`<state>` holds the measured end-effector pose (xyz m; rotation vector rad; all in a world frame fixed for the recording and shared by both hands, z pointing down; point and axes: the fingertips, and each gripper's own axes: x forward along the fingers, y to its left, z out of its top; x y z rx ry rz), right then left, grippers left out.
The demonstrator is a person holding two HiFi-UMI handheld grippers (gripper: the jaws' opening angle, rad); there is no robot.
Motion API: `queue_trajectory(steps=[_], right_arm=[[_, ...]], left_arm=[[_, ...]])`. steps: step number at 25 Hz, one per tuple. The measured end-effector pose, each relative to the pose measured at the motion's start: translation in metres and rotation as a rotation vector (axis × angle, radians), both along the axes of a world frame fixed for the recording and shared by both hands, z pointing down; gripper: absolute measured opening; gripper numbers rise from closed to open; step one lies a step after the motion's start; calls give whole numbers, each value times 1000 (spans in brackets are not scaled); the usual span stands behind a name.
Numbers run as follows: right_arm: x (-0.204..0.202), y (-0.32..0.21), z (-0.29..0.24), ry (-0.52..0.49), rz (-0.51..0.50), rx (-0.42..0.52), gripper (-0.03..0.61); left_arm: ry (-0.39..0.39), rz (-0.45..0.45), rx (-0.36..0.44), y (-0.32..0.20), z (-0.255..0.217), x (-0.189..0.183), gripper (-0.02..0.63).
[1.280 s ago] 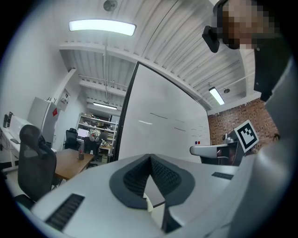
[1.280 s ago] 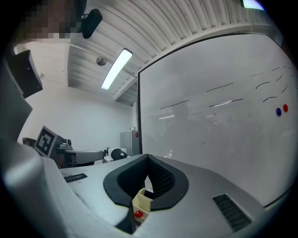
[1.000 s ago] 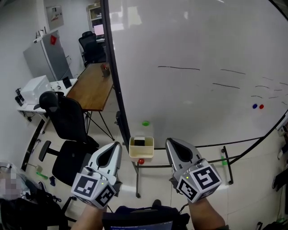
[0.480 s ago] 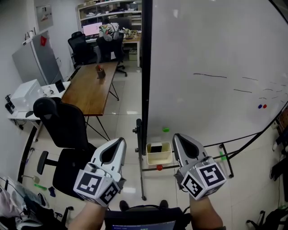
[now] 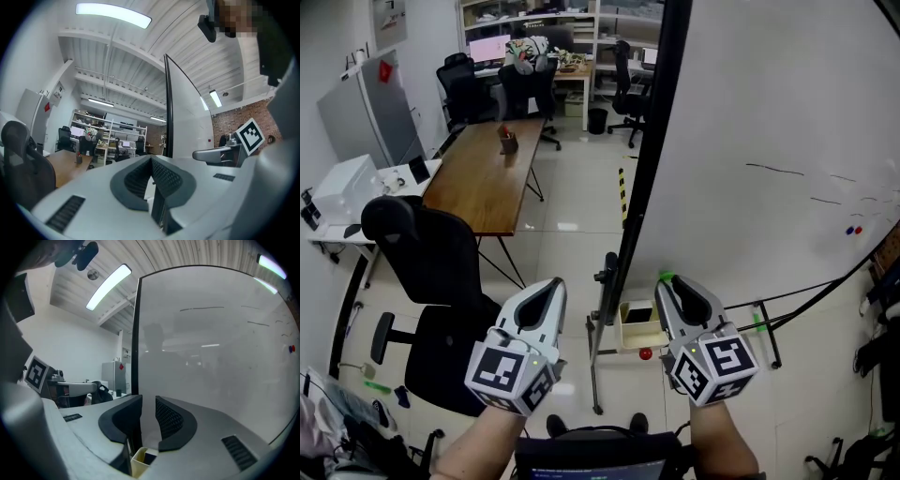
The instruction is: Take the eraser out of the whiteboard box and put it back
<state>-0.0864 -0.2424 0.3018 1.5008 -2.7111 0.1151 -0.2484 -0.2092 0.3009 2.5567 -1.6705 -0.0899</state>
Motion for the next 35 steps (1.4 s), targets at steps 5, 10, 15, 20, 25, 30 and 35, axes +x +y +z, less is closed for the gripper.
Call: queue_trajectory(steps=[5, 10, 15, 20, 25, 30, 35], right_arm=[[2, -17, 55, 32, 4, -102, 137], [4, -24, 109, 63, 18, -205, 195], [-1, -30, 156, 96, 30, -287, 238], [-8, -37, 180, 152, 45, -315, 250], [-10, -38, 190, 206, 69, -341, 253], [-11, -38, 195, 238, 95, -366, 255], [-13, -40, 197, 242, 112, -372, 256]], left_arm=[[21, -28, -80, -21, 43, -1, 35], [14, -44, -150, -29, 85, 1, 35], [23, -51, -221, -35, 121, 1, 35], [29, -37, -270, -39, 145, 0, 35], [30, -38, -283, -37, 153, -3, 35], [33, -21, -277, -33, 153, -1, 35], [35, -9, -286, -30, 158, -1, 35]])
